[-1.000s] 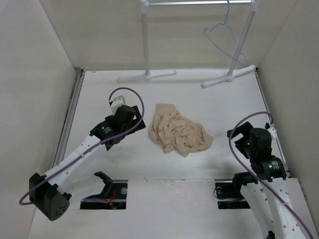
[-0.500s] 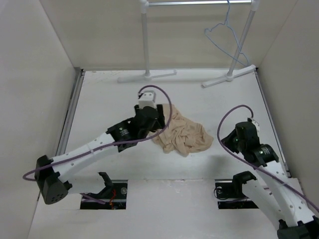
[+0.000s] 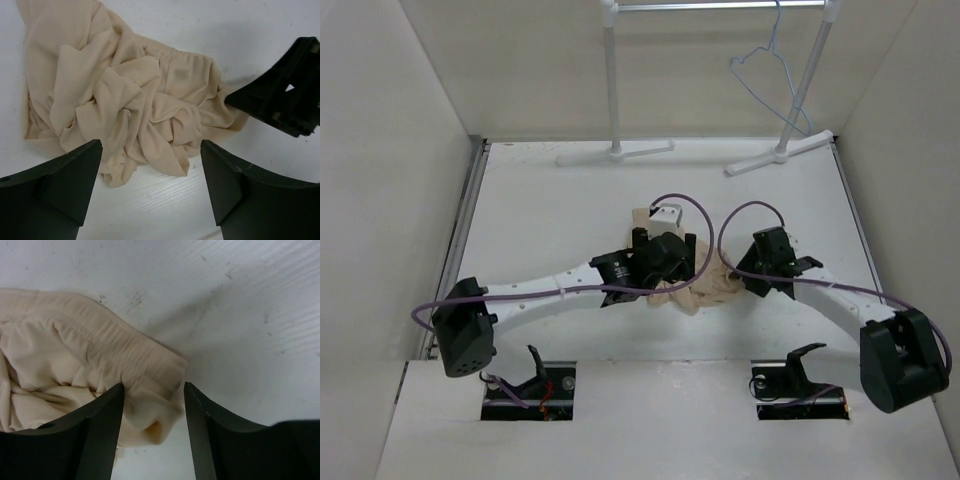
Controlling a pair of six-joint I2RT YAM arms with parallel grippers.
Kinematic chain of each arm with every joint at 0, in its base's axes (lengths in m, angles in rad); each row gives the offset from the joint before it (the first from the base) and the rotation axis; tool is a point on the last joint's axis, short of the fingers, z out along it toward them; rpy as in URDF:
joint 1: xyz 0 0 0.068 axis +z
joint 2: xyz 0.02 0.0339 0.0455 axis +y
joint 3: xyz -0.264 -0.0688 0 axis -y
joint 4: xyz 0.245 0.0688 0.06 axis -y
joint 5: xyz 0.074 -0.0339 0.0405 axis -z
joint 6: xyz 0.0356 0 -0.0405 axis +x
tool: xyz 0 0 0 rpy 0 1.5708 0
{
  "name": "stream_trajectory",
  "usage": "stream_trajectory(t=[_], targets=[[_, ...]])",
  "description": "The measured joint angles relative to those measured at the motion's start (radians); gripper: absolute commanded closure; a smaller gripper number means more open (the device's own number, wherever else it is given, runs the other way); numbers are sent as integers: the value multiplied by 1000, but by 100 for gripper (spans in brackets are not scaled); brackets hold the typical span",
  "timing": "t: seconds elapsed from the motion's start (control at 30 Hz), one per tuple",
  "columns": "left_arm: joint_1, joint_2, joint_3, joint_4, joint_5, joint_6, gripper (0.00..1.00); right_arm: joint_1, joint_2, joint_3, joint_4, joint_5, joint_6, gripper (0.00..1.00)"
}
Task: Place the trousers on the hanger
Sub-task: Fold the trousers
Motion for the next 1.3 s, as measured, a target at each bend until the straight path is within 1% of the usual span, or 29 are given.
stream_trajectory(t=[0.07, 0.1, 0.17, 0.2, 0.23, 0.33, 0.4, 0.43, 0.5, 0.53, 0.57, 0.6, 0.63, 0.7, 0.73, 0.8, 0.87, 0.93, 1.03, 1.07, 1.13, 1.23, 1.3], targets=[[-12, 21, 0, 12, 2, -26, 19, -4, 51, 0, 36, -16, 18, 45], [-18, 37, 0, 18, 3, -35, 19, -9, 72, 0, 54, -22, 24, 52], [-32, 87, 0, 24, 5, -53, 20, -20, 105, 1, 83, -35, 34, 74], [-38, 115, 0, 23, 5, -60, 21, -25, 112, 1, 93, -37, 41, 81], [-44, 143, 0, 23, 6, -65, 22, -28, 115, 1, 102, -39, 48, 85], [-56, 220, 1, 24, 7, -75, 26, -34, 76, 0, 111, -32, 65, 87], [-59, 273, 8, 24, 7, -79, 37, -37, 12, 0, 111, -21, 68, 87], [-58, 299, 13, 26, 6, -81, 47, -37, -31, 0, 111, -13, 68, 88], [-51, 351, 27, 27, -1, -86, 72, -39, -104, 0, 109, 0, 68, 89], [-43, 370, 33, 27, -3, -85, 81, -40, -130, 0, 107, 4, 66, 90], [-35, 381, 36, 25, -5, -86, 87, -42, -154, 1, 103, 6, 66, 91], [-25, 382, 36, 23, -7, -87, 92, -44, -174, 1, 96, 8, 63, 93], [-13, 378, 36, 19, -12, -88, 94, -47, -194, 1, 87, 13, 60, 93], [13, 343, 25, 21, -27, -87, 95, -52, -230, 6, 61, 25, 51, 96], [30, 301, 3, 24, -37, -87, 95, -52, -245, 14, 44, 34, 45, 96], [84, 166, -58, 5, -61, -87, 95, -51, -274, 58, -6, 61, 25, 97], [175, -25, -102, -33, -84, -86, 95, -41, -291, 134, -56, 100, -5, 98], [304, -220, -108, -56, -104, -84, 95, -19, -302, 243, -103, 150, -43, 98], [526, -444, -61, -100, -119, -82, 95, 45, -300, 489, -186, 237, -111, 98], [596, -492, -26, -122, -125, -78, 95, 67, -300, 570, -201, 264, -132, 98], [708, -539, 64, -154, -128, -62, 94, 135, -293, 761, -233, 332, -181, 98], [848, -549, 243, -182, -120, -25, 93, 283, -285, 1015, -244, 460, -275, 98], [917, -535, 352, -187, -109, -2, 93, 401, -285, 1136, -241, 546, -343, 98]])
